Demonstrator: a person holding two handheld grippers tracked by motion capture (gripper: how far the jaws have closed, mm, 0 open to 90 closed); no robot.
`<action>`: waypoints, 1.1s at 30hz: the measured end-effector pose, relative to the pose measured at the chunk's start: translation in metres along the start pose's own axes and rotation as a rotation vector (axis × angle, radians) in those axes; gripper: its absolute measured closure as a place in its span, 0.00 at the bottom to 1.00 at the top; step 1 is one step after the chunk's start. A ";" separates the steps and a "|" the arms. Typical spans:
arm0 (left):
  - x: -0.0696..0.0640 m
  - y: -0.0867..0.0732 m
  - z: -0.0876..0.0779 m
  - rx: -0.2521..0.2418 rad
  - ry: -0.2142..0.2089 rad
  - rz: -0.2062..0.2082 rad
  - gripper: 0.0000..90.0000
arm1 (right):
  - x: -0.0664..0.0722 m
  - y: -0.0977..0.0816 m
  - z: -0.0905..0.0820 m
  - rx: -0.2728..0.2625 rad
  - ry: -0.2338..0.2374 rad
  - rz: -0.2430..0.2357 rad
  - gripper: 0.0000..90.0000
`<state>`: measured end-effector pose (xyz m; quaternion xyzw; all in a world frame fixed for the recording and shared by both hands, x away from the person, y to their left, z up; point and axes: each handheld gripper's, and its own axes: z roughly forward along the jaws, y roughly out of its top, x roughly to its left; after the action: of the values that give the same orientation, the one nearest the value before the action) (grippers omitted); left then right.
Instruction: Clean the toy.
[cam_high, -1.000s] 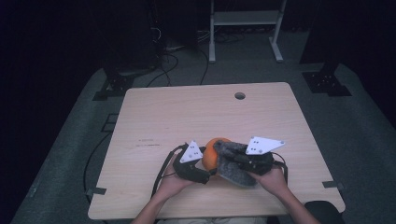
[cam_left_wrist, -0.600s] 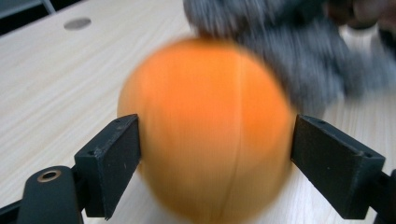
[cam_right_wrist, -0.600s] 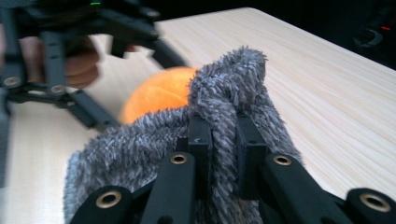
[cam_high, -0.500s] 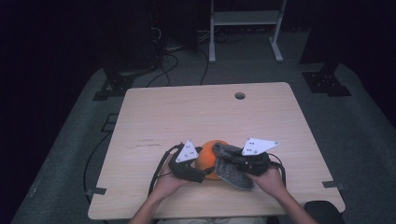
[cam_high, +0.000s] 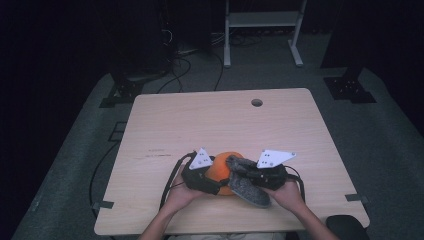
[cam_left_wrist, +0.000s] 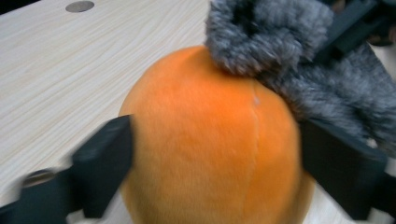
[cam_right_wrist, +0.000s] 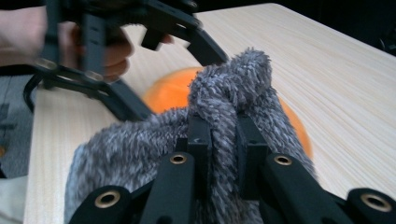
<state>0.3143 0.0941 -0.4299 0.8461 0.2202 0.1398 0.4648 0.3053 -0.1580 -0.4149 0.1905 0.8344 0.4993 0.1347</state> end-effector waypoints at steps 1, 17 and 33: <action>0.000 -0.002 -0.001 -0.002 0.004 0.015 0.25 | -0.002 -0.001 0.000 0.002 0.000 0.010 0.87; 0.000 -0.007 -0.005 0.017 -0.024 0.043 0.32 | -0.019 -0.009 -0.004 0.003 -0.009 0.100 0.87; -0.002 -0.010 -0.005 0.012 -0.030 0.069 0.35 | -0.029 -0.016 -0.004 0.020 -0.016 0.184 0.87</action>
<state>0.3078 0.1017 -0.4358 0.8581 0.1849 0.1416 0.4577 0.3262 -0.1810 -0.4261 0.2717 0.8172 0.4997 0.0928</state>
